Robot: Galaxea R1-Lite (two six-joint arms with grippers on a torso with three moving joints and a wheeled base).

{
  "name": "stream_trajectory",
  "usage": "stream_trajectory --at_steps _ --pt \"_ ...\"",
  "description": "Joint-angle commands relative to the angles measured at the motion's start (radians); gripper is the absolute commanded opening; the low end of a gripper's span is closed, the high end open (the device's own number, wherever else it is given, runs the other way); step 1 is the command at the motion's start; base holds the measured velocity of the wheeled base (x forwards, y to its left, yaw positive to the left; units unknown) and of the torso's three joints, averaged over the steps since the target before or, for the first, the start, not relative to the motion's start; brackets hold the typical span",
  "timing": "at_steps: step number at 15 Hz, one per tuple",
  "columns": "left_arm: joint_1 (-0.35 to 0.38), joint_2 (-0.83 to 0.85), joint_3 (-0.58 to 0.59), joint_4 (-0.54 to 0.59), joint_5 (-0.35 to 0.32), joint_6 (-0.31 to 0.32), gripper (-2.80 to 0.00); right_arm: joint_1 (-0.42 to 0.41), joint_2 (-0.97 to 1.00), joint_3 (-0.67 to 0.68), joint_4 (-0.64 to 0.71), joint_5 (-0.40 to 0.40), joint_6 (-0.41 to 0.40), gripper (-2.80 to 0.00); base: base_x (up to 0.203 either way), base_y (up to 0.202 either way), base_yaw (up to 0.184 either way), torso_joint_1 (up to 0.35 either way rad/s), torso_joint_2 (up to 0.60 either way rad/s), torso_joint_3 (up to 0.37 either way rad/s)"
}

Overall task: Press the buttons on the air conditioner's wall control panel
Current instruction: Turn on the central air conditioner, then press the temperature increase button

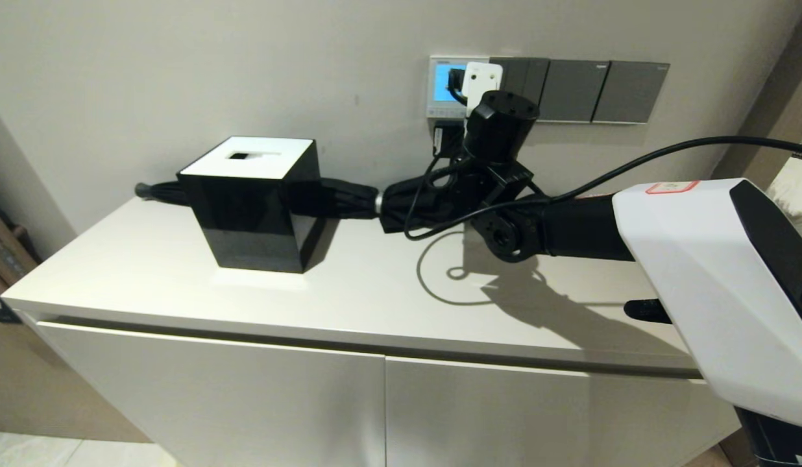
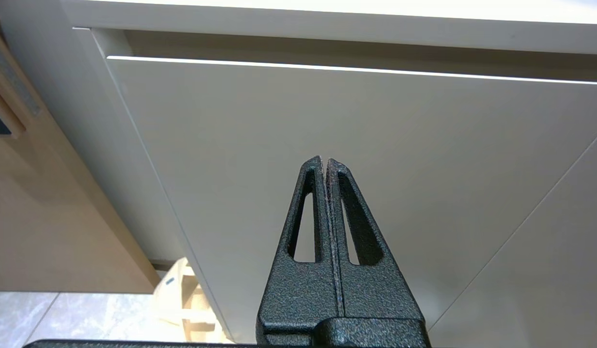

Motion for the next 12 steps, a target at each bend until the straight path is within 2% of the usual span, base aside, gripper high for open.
stream_trajectory --at_steps 1,6,12 --pt "0.0 0.0 0.0 -0.001 0.0 0.0 -2.8 0.016 -0.022 0.013 -0.013 -0.009 0.002 -2.8 0.0 0.0 0.0 0.0 0.0 0.0" --pt "0.0 0.001 0.0 0.0 0.0 0.0 -2.8 0.115 -0.12 0.151 -0.074 -0.011 -0.005 -2.8 0.0 0.0 0.0 0.0 0.0 0.0" --pt "0.0 0.0 0.0 0.0 0.0 0.0 -2.8 0.085 -0.083 0.132 -0.069 -0.005 -0.007 -2.8 0.0 0.0 0.0 0.0 0.0 0.0"
